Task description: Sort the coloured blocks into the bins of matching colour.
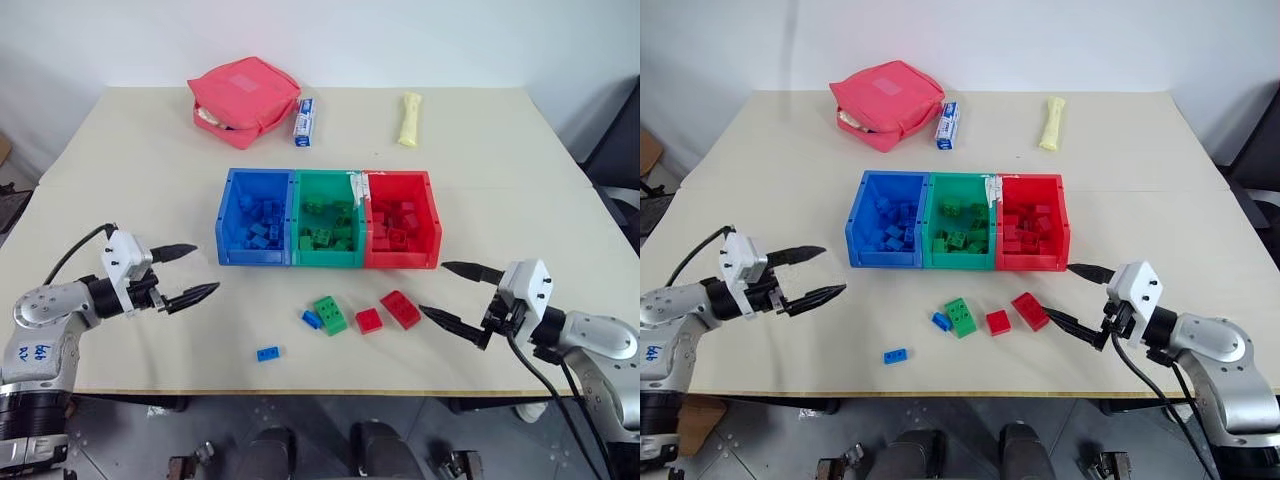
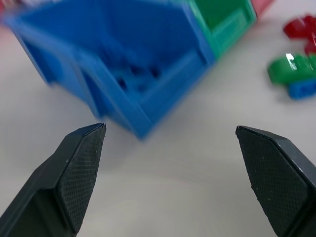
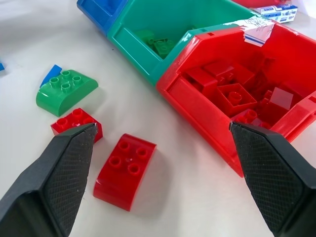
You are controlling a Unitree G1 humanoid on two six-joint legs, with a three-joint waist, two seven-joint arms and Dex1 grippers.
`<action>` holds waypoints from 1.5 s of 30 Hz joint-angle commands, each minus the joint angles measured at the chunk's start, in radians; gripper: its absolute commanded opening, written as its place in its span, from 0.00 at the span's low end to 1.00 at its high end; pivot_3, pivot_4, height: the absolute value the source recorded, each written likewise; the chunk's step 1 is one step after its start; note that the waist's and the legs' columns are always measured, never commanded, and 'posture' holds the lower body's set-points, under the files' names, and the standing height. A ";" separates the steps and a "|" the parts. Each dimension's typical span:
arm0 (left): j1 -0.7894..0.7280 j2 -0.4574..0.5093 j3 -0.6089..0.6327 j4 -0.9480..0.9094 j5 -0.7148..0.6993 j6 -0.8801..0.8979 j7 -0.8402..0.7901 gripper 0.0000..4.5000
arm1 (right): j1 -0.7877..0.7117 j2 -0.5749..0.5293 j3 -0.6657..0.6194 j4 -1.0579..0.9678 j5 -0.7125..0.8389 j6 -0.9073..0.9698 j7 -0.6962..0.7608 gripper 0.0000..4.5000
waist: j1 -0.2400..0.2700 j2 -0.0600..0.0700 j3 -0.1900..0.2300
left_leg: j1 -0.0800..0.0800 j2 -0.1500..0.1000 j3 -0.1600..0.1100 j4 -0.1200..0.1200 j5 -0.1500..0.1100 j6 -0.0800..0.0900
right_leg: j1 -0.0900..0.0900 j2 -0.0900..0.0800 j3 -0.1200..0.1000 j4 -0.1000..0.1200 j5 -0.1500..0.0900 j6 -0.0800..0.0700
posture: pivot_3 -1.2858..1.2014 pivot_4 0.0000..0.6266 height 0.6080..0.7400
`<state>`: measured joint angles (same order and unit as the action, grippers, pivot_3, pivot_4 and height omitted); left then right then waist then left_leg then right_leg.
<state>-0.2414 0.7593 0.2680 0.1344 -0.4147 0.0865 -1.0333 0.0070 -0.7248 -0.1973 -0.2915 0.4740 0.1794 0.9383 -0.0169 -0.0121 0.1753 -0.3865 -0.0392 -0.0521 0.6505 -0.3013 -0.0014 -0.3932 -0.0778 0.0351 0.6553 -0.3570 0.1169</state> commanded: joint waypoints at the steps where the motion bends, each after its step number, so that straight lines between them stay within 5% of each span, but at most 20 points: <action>1: -0.002 -0.007 0.019 0.029 -0.004 -0.035 -0.005 0.99 | 0.014 0.006 -0.029 -0.049 0.014 0.003 -0.020 1.00 | -0.002 0.000 0.000 | 0.000 0.000 0.000 0.000 0.000 0.000 | 0.000 0.000 0.000 0.000 0.000 0.000 | 0.52 0.24 1.00; 15: -0.023 -0.109 -0.242 -0.185 -0.041 0.026 -0.200 0.99 | 0.317 -0.046 -0.302 -0.017 0.034 0.011 0.048 1.00 | 0.035 0.000 0.000 | 0.000 -0.001 0.000 0.001 0.000 0.001 | 0.002 0.000 0.000 -0.002 0.001 0.001 | 0.52 0.24 1.00; 19: -0.050 -0.162 -0.249 -0.275 -0.130 0.103 -0.177 0.99 | 0.296 -0.070 -0.203 -0.057 -0.046 0.011 0.030 1.00 | 0.019 0.000 0.000 | 0.000 0.000 0.001 0.001 0.000 0.002 | 0.002 0.001 0.001 -0.001 0.001 0.001 | 0.52 0.24 1.00; 26: -0.046 -0.150 -0.181 -0.247 -0.155 0.101 -0.176 0.99 | 0.162 -0.049 -0.003 -0.211 0.014 0.314 -0.096 1.00 | 0.013 0.001 -0.001 | 0.002 0.001 0.000 0.001 0.001 -0.001 | 0.001 0.002 0.000 0.002 0.001 0.001 | 0.52 0.24 1.00; 36: 0.041 -0.089 -0.149 -0.271 -0.134 0.048 -0.198 0.99 | -0.004 0.040 0.182 -0.075 -0.109 0.408 -0.233 1.00 | 0.019 0.000 -0.001 | 0.000 -0.001 -0.002 0.001 0.001 -0.001 | 0.002 0.000 -0.001 -0.002 0.001 0.001 | 0.52 0.24 1.00; 40: 0.051 -0.093 -0.143 -0.283 -0.141 0.053 -0.184 1.00 | -0.027 0.086 0.192 -0.042 -0.135 0.394 -0.272 0.79 | 0.009 -0.001 -0.002 | 0.001 0.000 -0.001 0.001 0.001 0.000 | 0.002 0.000 0.000 -0.002 0.001 0.001 | 0.52 0.24 1.00; 45: 0.042 -0.116 -0.130 -0.289 -0.180 0.083 -0.146 1.00 | -0.007 0.094 0.184 -0.065 -0.141 0.374 -0.279 0.40 | 0.009 -0.001 -0.002 | 0.001 0.000 -0.001 0.000 0.001 0.000 | 0.002 0.000 0.000 -0.001 0.001 0.001 | 0.52 0.24 1.00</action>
<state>-0.1921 0.6553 0.1071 -0.1158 -0.5534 0.1587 -1.2044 -0.0230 -0.6378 -0.0265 -0.3506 0.3383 0.5603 0.6537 -0.0076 -0.0127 0.1736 -0.3854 -0.0394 -0.0533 0.6509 -0.3005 -0.0018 -0.3915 -0.0775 0.0347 0.6543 -0.3563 0.1177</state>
